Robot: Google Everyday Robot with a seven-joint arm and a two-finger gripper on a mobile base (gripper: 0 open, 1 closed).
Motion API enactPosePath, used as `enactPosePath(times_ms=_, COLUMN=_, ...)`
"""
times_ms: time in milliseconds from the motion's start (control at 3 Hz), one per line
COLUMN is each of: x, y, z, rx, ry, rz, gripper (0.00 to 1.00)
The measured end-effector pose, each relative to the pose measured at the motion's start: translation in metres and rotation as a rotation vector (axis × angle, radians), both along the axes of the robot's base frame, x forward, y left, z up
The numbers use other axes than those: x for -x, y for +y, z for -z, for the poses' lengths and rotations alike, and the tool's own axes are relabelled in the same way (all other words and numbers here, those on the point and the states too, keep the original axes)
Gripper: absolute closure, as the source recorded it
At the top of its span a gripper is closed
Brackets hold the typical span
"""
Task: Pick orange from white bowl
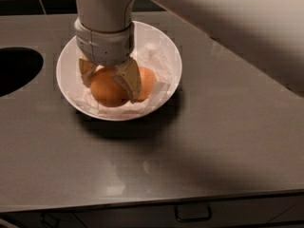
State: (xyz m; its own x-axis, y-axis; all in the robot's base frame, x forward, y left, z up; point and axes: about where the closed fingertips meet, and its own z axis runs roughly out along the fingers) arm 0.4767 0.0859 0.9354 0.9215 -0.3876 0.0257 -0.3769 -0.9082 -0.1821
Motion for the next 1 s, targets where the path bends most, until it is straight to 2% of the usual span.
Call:
enactPosePath(times_ms=333, x=0.003, y=0.0, z=-0.009, rx=-0.014, ry=-0.03, rz=-0.008, gripper=1.0)
enactPosePath(times_ms=1000, x=0.014, y=-0.009, z=-0.035, rx=-0.047, ry=-0.122, rz=0.002, gripper=1.0)
